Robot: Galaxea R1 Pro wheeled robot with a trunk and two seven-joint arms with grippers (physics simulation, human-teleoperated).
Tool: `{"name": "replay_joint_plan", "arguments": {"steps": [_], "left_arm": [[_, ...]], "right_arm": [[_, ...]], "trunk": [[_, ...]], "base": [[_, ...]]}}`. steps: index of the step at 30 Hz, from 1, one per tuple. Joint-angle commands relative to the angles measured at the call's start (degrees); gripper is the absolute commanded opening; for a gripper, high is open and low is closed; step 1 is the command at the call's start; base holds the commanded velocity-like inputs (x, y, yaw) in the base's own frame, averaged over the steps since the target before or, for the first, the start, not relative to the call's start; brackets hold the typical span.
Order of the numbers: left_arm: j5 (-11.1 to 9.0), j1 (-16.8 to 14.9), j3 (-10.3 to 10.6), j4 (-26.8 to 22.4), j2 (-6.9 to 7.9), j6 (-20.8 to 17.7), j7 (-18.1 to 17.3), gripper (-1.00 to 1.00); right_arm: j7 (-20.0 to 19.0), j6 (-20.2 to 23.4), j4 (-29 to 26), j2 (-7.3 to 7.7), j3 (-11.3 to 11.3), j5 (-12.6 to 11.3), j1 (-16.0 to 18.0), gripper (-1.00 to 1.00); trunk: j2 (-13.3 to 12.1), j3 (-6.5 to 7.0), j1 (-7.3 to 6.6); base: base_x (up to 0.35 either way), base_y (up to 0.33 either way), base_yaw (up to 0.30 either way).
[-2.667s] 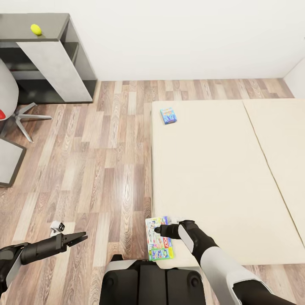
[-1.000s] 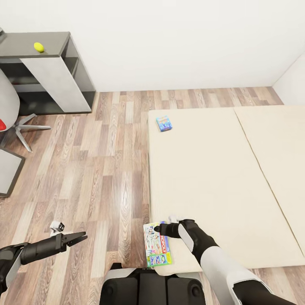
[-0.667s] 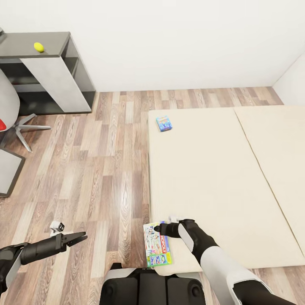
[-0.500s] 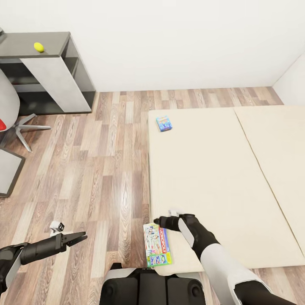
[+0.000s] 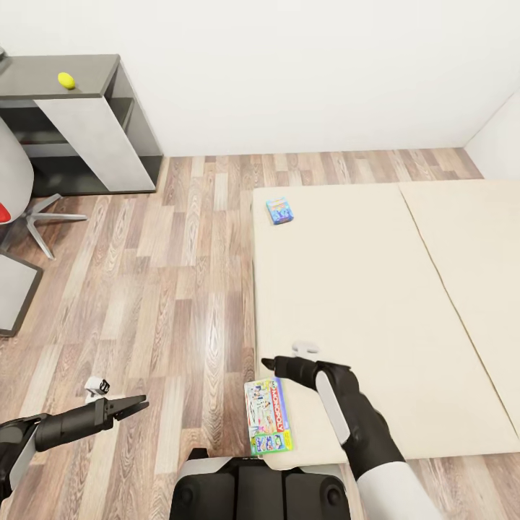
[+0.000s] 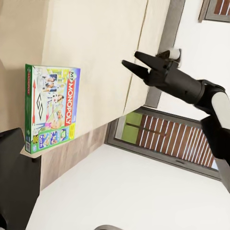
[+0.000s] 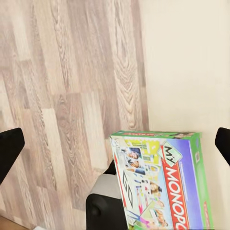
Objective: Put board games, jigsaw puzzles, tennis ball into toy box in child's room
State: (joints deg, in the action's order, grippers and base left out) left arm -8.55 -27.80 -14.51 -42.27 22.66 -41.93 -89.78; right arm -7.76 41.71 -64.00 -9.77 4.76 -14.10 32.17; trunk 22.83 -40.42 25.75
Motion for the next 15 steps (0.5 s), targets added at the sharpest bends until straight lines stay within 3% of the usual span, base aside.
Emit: {"name": "replay_joint_plan", "arguments": {"steps": [1,15], "left_arm": [[0.02,-0.03,-0.01,-0.01,0.01,-0.61,-0.22,1.00],[-0.06,-0.04,-0.10,-0.01,0.15,-0.61,-0.22,1.00]], "right_arm": [[-0.24,0.54,-1.25,-0.10,-0.04,0.18,-0.63,1.00],[-0.24,0.63,-3.22,-0.15,-0.08,0.02,-1.82,1.00]], "trunk": [[0.09,-0.06,0.03],[0.09,0.56,0.03]], "base": [[0.000,0.000,0.000],[0.000,0.000,0.003]]}}
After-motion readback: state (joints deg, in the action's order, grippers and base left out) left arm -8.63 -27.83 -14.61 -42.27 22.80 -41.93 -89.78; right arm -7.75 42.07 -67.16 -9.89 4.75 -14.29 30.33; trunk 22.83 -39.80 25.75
